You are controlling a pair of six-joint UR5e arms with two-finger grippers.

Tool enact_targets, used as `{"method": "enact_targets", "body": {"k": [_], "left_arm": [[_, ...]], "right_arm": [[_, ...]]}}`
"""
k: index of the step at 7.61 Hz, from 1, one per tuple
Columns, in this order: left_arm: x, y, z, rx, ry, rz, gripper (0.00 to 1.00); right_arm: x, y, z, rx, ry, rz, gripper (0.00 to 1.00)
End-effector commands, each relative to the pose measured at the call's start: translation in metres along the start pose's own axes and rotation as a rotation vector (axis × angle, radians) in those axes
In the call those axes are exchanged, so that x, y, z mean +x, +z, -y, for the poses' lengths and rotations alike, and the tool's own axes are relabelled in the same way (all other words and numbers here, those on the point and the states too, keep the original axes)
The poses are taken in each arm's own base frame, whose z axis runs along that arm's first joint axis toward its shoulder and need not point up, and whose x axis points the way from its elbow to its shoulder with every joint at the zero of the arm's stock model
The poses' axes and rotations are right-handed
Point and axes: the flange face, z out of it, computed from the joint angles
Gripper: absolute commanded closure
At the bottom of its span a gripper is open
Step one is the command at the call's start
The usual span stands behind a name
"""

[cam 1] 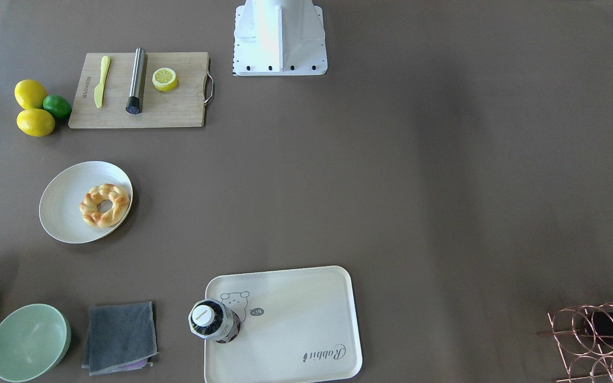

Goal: Place donut on tray

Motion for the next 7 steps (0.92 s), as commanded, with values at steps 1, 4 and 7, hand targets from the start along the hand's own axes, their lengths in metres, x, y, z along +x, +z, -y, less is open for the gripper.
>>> {"method": "enact_targets", "body": {"k": [1, 4, 7], "left_arm": [[0.0004, -0.0037, -0.0002, 0.007, 0.000, 0.001, 0.01], [0.0003, -0.0048, -0.0003, 0.009, -0.001, 0.001, 0.01], [0.0029, -0.0105, 0.0010, 0.022, 0.005, 0.001, 0.01]], "right_arm": [[0.0000, 0.0006, -0.0003, -0.001, 0.000, 0.000, 0.00], [0.0000, 0.0006, -0.0003, -0.001, 0.000, 0.000, 0.00], [-0.0020, 0.0004, 0.0016, -0.001, -0.001, 0.000, 0.00]]}}
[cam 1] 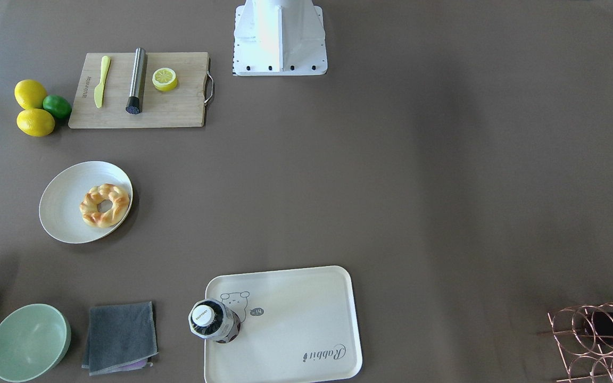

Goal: Place donut on tray

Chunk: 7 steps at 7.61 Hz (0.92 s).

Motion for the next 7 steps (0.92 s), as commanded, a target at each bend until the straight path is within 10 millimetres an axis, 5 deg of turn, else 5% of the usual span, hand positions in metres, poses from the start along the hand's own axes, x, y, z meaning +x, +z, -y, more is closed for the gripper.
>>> {"method": "enact_targets", "body": {"k": [1, 7], "left_arm": [[0.002, -0.004, 0.000, 0.010, 0.006, -0.002, 0.01], [-0.005, 0.006, 0.024, 0.059, 0.047, -0.003, 0.01]], "right_arm": [[-0.001, 0.001, 0.001, -0.002, 0.003, -0.002, 0.00], [-0.001, 0.001, 0.001, -0.002, 0.006, -0.002, 0.00]]}}
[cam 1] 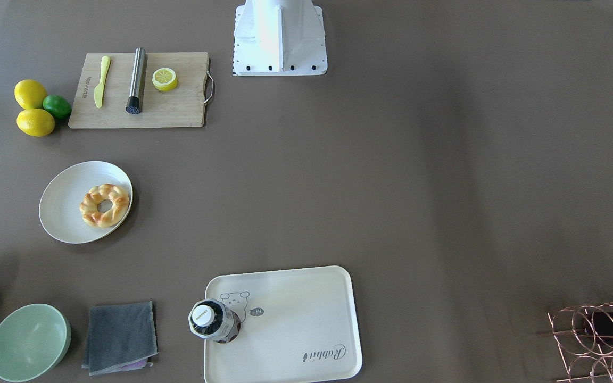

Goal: Place donut on tray

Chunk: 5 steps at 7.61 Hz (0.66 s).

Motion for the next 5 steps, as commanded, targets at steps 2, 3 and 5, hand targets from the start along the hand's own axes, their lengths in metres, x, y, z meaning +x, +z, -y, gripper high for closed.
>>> {"method": "enact_targets", "body": {"k": [2, 3, 5], "left_arm": [[0.005, -0.006, 0.006, 0.021, 0.016, -0.004, 0.01], [0.010, -0.013, 0.004, 0.035, 0.029, -0.004, 0.01], [0.027, -0.035, 0.013, 0.083, 0.071, 0.001, 0.01]], "right_arm": [[0.000, 0.001, 0.000, -0.001, -0.001, 0.000, 0.00], [-0.001, 0.000, 0.000, 0.000, -0.002, 0.000, 0.00], [-0.010, -0.011, 0.003, 0.028, -0.033, -0.010, 0.00]]}}
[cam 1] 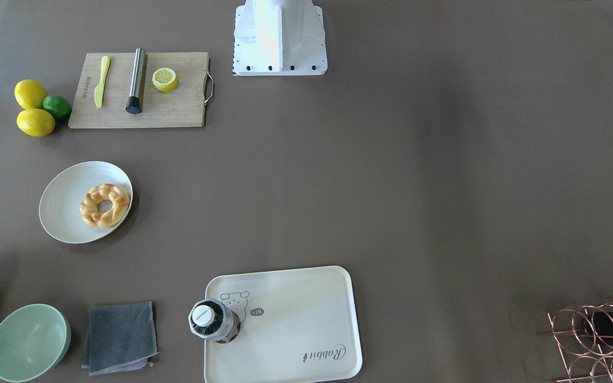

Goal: Place donut on tray

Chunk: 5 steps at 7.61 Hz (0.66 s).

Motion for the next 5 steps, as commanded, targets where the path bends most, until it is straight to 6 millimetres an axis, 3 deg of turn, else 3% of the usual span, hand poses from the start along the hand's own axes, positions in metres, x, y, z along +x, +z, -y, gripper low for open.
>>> {"method": "enact_targets", "body": {"k": [1, 4, 5], "left_arm": [[0.017, -0.021, 0.014, 0.069, 0.058, 0.000, 0.01], [0.035, -0.026, 0.020, 0.108, 0.106, -0.132, 0.01], [0.045, -0.030, 0.030, 0.117, 0.122, -0.133, 0.01]], "right_arm": [[-0.013, -0.019, 0.008, 0.101, -0.086, -0.033, 0.00], [-0.044, -0.020, 0.017, 0.126, -0.168, -0.023, 0.00], [-0.066, -0.009, 0.021, 0.124, -0.217, -0.002, 0.00]]}}
